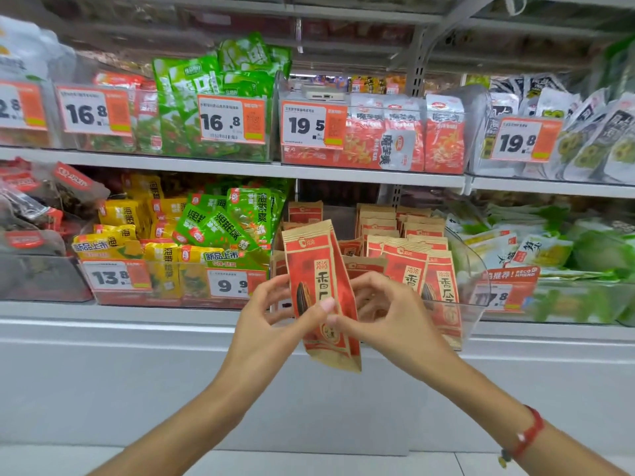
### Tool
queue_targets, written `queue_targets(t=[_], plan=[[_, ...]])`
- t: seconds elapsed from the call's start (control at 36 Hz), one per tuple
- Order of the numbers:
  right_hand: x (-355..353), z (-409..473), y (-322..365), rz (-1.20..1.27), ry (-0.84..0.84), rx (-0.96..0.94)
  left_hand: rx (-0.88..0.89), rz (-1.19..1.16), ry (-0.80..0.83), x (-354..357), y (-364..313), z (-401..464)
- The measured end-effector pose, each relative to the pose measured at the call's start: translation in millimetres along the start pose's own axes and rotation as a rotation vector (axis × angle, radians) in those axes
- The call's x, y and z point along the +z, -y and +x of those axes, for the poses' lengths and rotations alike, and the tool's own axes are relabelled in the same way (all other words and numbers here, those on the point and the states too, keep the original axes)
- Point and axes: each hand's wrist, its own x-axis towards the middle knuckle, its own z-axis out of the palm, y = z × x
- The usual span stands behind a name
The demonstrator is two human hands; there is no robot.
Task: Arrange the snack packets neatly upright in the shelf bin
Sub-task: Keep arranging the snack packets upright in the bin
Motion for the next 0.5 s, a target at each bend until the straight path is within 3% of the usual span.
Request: queue_targets(t=[0.11,0.25,0.5], plan=[[4.8,-9.2,4.4,-0.013,0.112,-0.043,-0.039,0.044,0.032,0.7,-1.0,-0.1],[-9.7,-9.9,12.3,0.241,0.384,0.145,-0.129,0.002,0.27,-14.6,-2.4,4.3],[-11.7,-10.3,14.4,0.418,0.092,0.188,-0.193,0.11,0.418,-16.6,-0.3,2.1]])
